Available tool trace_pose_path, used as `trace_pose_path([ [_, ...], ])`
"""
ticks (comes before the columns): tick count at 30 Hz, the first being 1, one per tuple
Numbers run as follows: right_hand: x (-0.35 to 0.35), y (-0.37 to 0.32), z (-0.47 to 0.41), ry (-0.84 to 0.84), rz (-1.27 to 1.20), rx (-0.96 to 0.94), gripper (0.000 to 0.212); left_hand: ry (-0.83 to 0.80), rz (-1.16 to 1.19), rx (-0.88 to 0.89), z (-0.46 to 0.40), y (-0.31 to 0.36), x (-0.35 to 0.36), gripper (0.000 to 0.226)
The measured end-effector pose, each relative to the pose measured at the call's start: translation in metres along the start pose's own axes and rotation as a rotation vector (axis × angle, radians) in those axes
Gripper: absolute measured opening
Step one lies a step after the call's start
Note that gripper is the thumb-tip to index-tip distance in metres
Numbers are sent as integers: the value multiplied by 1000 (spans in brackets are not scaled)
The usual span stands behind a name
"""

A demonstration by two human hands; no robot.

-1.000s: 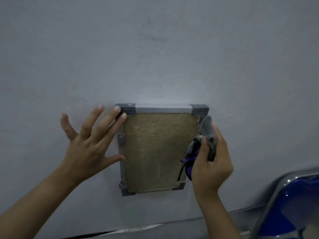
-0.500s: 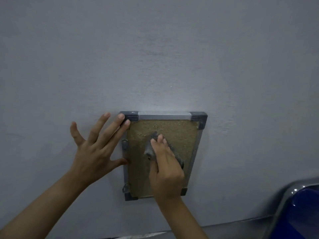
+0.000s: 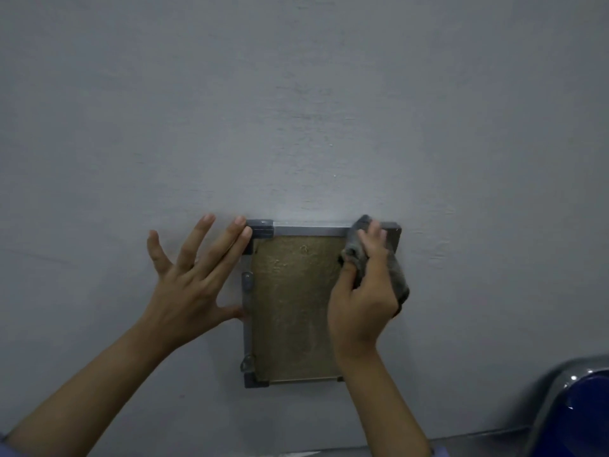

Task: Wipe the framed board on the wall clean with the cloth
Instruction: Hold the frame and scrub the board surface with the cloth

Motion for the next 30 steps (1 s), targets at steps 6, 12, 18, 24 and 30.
trace_pose_path([
  [6, 32, -80, 32, -119, -53, -216, 25, 35, 38, -1, 0, -1, 0, 125],
  [12, -10, -37, 2, -121, -291, 13, 32, -22, 59, -29, 0, -1, -1, 142],
  [18, -17, -10, -17, -24, -169, 26, 26, -34, 53, 4, -1, -1, -2, 139],
  [24, 22, -68, 15, -167, -150, -347, 35, -17, 115, 93, -1, -6, -19, 99],
  [30, 27, -63, 21, -228, -237, -504, 25, 7, 201, 149, -9, -11, -41, 61],
])
Point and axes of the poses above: each hand's wrist, its own z-axis away from the middle knuckle, its own x-axis out of the palm, y = z × x, the point moved 8 cm from there along -z, towards the middle knuckle, and after that the axes turned 11 degrees about z, right-handed, at the moved point
